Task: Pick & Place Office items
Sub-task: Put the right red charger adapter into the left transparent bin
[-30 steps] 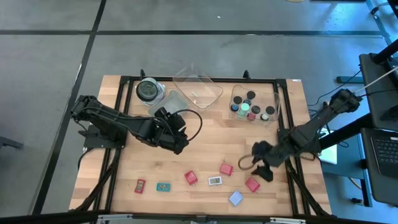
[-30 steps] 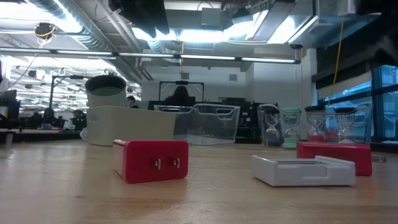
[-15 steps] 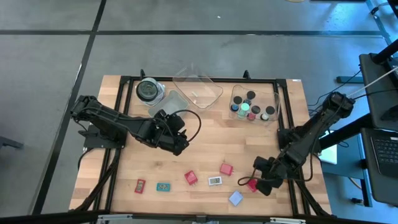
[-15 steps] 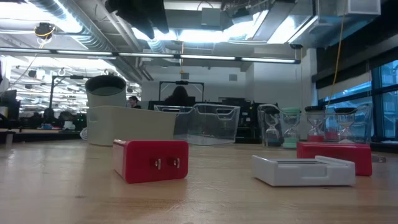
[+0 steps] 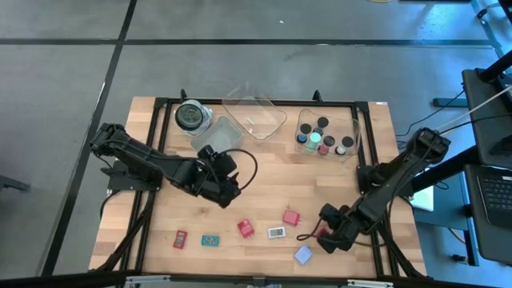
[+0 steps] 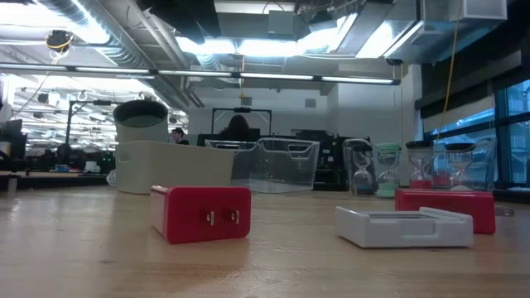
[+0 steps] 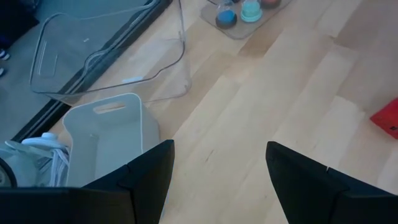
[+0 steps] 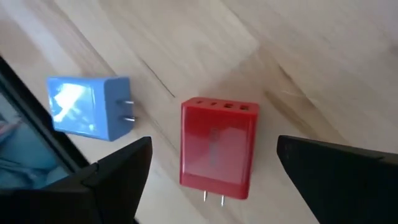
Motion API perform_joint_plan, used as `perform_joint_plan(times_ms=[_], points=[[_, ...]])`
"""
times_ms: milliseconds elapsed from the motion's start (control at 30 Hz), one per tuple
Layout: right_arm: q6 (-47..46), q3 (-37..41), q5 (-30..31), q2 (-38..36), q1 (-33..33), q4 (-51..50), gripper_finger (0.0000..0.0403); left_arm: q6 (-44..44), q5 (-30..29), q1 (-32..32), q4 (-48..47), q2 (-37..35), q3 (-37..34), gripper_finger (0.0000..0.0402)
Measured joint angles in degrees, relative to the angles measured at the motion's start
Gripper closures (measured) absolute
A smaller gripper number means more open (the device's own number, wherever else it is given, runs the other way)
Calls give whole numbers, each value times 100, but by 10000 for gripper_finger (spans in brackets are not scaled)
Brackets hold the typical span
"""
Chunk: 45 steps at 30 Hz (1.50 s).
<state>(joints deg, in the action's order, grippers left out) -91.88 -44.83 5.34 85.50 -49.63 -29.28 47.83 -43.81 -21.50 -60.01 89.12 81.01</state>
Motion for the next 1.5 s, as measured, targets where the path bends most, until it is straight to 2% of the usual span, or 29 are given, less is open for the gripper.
perform_joint_plan(times_ms=[233,367,533,700,967,1133,1267,1500], points=[[766,-391,-18,640,0,-102,53,-57,-20,4,0,0,0,151],[1223,-670,-20,943,0,-541,61,-61,-20,4,0,0,0,151],[1587,-961,26,1138,0,-1241,116,-61,-20,4,-2,0,0,151],[1627,-1002,1,1139,1,-1297,191,-61,-22,4,-2,2,0,151],[1607,-1001,-10,1108,2,-1294,198,-109,-24,4,-3,2,0,151],[1617,-992,56,798,17,-1317,198,-109,-24,7,-4,2,0,151],[1796,-991,289,259,110,-1318,198,-109,-24,7,-4,2,0,151],[2945,-991,1381,-870,718,-1318,198,-60,-57,7,-4,2,0,151]])
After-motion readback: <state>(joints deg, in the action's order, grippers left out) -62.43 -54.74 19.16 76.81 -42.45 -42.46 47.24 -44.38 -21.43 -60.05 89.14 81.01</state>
